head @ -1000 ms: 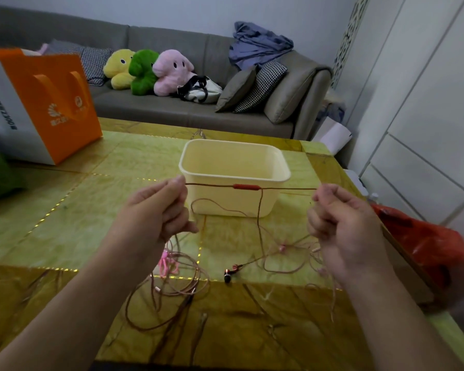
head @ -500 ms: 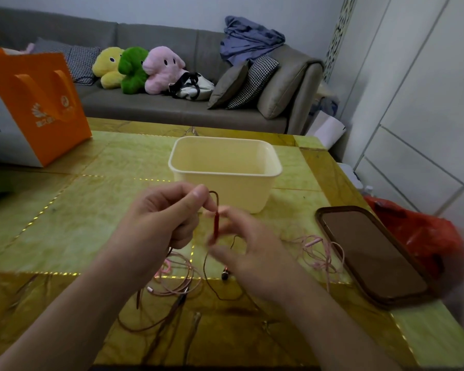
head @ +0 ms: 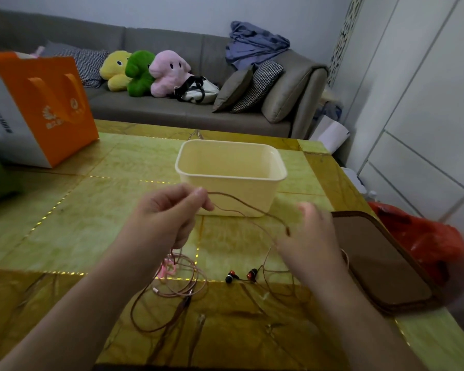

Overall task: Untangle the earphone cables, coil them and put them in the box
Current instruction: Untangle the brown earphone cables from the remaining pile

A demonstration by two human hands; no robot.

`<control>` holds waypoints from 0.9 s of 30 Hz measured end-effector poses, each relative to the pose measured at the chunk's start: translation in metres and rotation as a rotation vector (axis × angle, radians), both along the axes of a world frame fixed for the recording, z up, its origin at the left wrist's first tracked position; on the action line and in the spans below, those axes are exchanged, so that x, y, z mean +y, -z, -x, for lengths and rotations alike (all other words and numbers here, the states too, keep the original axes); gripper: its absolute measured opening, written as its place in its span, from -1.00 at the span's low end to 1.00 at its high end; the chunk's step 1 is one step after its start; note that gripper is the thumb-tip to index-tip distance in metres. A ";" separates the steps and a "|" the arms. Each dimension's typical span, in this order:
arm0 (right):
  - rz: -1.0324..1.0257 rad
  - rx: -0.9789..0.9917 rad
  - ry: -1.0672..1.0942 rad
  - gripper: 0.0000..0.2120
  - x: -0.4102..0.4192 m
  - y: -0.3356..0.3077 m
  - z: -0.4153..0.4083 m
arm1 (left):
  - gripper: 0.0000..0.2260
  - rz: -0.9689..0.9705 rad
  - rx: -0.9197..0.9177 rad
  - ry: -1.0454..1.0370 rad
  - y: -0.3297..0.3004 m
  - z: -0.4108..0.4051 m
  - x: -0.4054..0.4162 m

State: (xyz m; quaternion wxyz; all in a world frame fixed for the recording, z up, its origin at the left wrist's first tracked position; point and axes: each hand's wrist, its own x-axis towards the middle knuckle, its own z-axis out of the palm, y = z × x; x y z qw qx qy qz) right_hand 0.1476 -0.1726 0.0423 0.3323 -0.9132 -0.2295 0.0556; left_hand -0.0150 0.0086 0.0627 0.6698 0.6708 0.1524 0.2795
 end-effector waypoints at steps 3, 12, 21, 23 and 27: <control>-0.166 -0.115 -0.463 -0.19 0.007 -0.009 0.024 | -0.77 -0.307 0.147 0.039 0.003 -0.003 -0.012; -0.590 0.275 -0.047 -0.67 0.001 -0.006 -0.005 | -0.65 -0.138 0.181 0.001 0.008 0.001 0.004; -0.078 -0.141 -0.473 -0.15 0.002 -0.009 0.024 | -0.83 -0.328 0.215 0.039 0.011 -0.004 -0.011; -0.180 -0.066 -0.671 -0.33 0.007 -0.008 0.038 | -0.83 -0.463 0.254 0.097 0.011 -0.005 -0.016; -0.172 -0.076 -0.622 -0.82 0.009 -0.002 0.027 | -0.71 -0.469 0.323 0.068 0.012 -0.003 -0.014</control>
